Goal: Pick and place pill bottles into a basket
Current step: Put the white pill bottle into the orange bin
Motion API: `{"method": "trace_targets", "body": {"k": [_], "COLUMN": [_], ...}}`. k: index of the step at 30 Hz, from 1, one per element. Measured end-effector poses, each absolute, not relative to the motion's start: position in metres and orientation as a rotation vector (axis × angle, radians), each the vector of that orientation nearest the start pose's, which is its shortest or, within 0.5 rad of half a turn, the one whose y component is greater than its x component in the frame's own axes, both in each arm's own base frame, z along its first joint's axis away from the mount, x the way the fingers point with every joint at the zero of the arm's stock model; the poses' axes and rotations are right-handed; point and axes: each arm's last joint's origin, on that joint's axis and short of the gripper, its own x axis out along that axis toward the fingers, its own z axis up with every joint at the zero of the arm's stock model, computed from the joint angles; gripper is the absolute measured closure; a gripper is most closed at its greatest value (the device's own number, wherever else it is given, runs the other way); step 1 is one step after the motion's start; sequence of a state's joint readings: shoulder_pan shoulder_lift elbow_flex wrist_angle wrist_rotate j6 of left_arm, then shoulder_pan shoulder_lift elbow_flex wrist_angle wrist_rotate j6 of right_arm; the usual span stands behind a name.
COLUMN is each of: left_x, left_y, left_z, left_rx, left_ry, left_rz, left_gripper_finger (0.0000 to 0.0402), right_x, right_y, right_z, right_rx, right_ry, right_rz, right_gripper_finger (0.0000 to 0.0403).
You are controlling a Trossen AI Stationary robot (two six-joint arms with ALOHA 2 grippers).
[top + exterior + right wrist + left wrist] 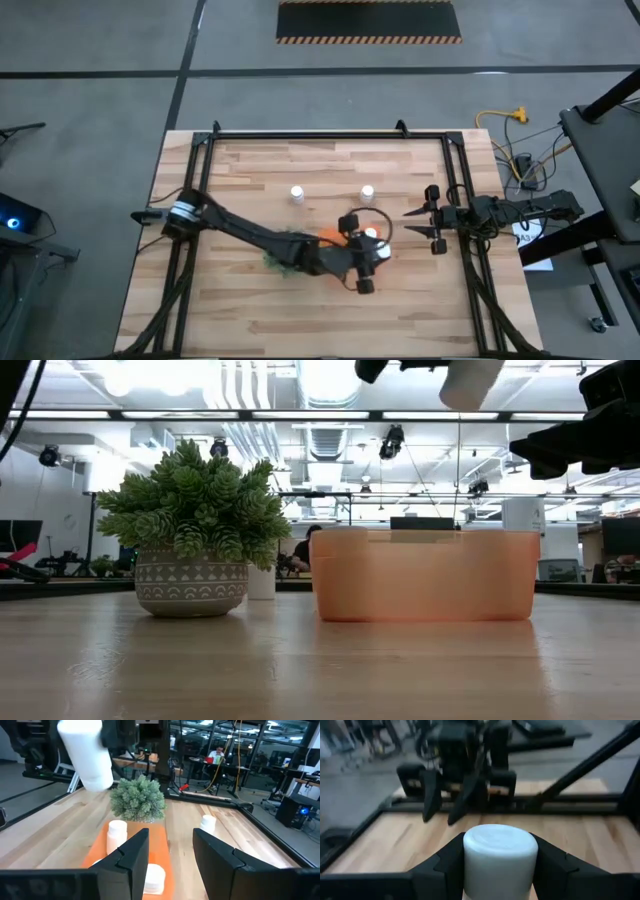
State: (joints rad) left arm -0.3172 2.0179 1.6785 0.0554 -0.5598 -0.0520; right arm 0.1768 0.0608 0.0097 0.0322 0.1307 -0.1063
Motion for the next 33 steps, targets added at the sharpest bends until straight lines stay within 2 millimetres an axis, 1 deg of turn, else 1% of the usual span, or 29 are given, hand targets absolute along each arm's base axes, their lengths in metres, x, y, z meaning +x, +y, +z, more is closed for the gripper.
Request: {"method": "trace_targets", "body": {"k": [3, 6, 9, 13, 14, 15, 18, 24, 33], "left_x": [0.443, 0.424, 0.397, 0.355, 0.345, 0.342, 0.335, 0.333, 0.331], "left_y": [-0.13, -0.124, -0.118, -0.105, -0.102, -0.1, -0.095, -0.098, -0.103], "left_z": [0.288, 0.283, 0.274, 0.257, 0.253, 0.247, 0.244, 0.251, 0.248], "left_rx": [0.068, 0.055, 0.019, -0.054, -0.073, -0.076, -0.08, -0.074, -0.072], "left_ry": [0.156, 0.002, -0.211, -0.525, -0.583, -0.567, -0.555, -0.584, -0.577], "left_rz": [0.233, 0.218, 0.183, 0.106, 0.096, 0.098, 0.106, 0.04, -0.011], "left_gripper_finger": [0.0245, 0.0245, 0.0245, 0.0245, 0.0245, 0.0245, 0.0245, 0.0245, 0.0246], "right_x": [0.1, 0.1, 0.1, 0.1, 0.1, 0.1, 0.1, 0.1, 0.1], "right_y": [0.014, 0.014, 0.014, 0.014, 0.014, 0.014, 0.014, 0.014, 0.014], "right_z": [0.165, 0.165, 0.165, 0.165, 0.165, 0.165, 0.165, 0.165, 0.165], "right_rx": [-0.11, -0.111, -0.111, -0.109, -0.111, -0.11, -0.111, -0.111, -0.11], "right_ry": [0.016, 0.016, 0.016, 0.016, 0.016, 0.016, 0.018, 0.022, 0.023], "right_rz": [0.047, 0.047, 0.046, 0.046, 0.047, 0.047, 0.047, 0.047, 0.047], "right_gripper_finger": [0.0261, 0.0261, 0.0261, 0.0261, 0.0261, 0.0261, 0.0261, 0.0261, 0.0261]}}
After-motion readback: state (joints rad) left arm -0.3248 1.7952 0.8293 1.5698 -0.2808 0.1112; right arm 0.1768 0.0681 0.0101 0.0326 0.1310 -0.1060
